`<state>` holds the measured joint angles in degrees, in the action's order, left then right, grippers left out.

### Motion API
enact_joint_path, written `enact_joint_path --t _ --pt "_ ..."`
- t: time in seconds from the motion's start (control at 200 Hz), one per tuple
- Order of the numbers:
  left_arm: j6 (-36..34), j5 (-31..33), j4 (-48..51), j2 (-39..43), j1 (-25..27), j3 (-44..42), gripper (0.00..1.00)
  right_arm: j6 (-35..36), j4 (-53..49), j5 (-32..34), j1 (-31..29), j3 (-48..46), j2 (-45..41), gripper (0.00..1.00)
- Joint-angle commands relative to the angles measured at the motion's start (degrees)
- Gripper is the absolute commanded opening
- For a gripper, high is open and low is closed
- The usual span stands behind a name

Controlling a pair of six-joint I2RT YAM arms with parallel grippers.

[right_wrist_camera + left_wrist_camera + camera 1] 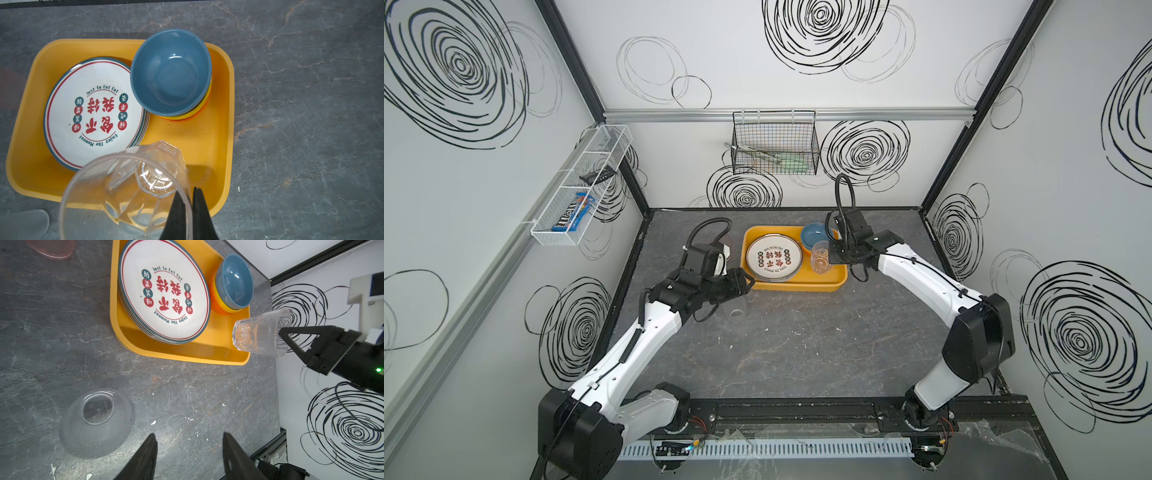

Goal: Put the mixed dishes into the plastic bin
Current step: 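Lower the clear cup into the bin beside the bowls while the left gripper withdraws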

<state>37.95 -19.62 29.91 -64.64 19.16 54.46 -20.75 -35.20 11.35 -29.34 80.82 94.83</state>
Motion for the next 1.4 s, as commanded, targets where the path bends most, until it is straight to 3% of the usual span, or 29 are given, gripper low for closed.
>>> enact_joint_path --t 0.0,0.845,1.391 --pt "-0.5 -1.1 -1.4 1.3 -1.1 -1.1 0.54 -0.9 -0.5 0.9 0.5 0.5 1.9 0.00" --pt "-2.0 -2.3 0.0 3.9 -5.7 -5.6 0.55 -2.9 2.0 -1.7 2.3 -0.3 9.3 0.00" --pt "-2.6 -2.9 0.5 5.5 -7.7 -7.8 0.55 -3.5 3.1 -2.6 3.0 0.1 11.9 0.06"
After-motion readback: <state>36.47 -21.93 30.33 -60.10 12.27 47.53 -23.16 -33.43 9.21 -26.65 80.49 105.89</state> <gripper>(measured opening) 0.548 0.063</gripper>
